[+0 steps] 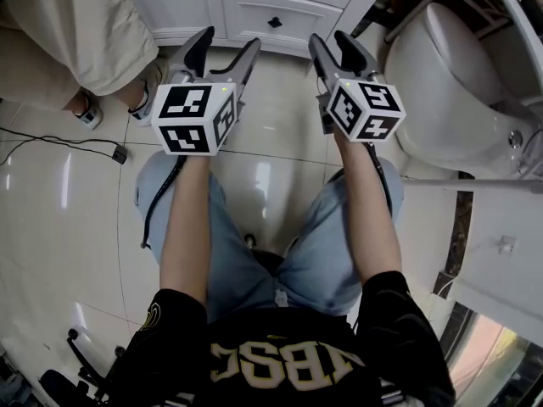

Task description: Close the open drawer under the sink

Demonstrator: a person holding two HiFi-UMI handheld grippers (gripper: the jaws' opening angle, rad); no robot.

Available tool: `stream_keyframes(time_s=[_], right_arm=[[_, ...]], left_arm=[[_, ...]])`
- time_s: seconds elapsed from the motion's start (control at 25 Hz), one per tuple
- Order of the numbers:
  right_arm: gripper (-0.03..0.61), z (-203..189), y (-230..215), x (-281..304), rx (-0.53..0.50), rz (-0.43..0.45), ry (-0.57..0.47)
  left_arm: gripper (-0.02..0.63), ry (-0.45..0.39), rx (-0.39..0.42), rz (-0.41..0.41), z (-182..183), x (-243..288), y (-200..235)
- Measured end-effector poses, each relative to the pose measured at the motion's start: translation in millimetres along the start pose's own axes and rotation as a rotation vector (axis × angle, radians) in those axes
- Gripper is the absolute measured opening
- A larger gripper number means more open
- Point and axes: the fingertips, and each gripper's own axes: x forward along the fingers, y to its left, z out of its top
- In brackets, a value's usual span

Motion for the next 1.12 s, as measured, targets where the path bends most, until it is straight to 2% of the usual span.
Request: stream_keyframes(time_s=[0.16,0.28,0.4,0.48,0.6,0.84,0.96,1.12], right_arm=[[0.27,9,-8,-42,0.019,-0.073,-0.046],[0.305,13,-8,-53,0.015,-0.103,-0.053],[0.307,15,-10,-50,-0.086,-0.152,-0.031],[0.307,15,-13,-49,-0.119,-0.184,-0.029],[0.307,15,-17,-46,-0.066,-0.188,-0.05],[0.307,18,-29,-39,-0.088,-0.252,-0.055],[0.307,15,-25,-34,-0.067,-0.242,-0.054],[0.307,15,-11,-27,-0.101,-0.217,-0.046]], left_arm=[[0.316,-0.014,0.005,-0.016,0,2,-18],[0.316,-0.011,0.053,-0.018,2,6,-28],[0.316,-0.023,0.094,0.016,10,5,-19],[0.316,-0.04,0.048,0.044,8,1,-8],[0.316,-0.047,-0.023,0.054,2,4,-4],[0.314,-0.04,0.079,0.034,3,10,-21],[0.313,-0.048,0.056,0.032,3,9,-18],[0.313,-0.052,0.041,0.038,3,9,-15]])
